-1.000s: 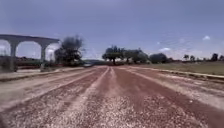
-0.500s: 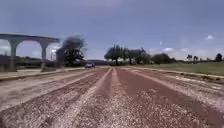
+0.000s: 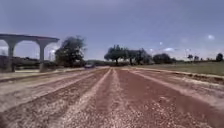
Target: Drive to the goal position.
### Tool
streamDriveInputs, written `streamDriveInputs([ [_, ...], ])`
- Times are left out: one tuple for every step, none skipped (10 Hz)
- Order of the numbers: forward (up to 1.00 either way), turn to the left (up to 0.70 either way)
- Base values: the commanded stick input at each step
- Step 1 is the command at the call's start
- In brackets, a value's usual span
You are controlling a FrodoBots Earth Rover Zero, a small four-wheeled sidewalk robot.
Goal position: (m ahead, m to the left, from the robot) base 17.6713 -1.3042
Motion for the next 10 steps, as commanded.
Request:
streamDriveInputs([
  [1.0, 0.0],
  [1.0, 0.0],
  [1.0, 0.0],
  [1.0, 0.0],
  [1.0, 0.0],
  [1.0, 0.0],
  [1.0, 0.0],
  [1.0, 0.0],
  [1.0, 0.0],
  [1.0, 0.0],
])
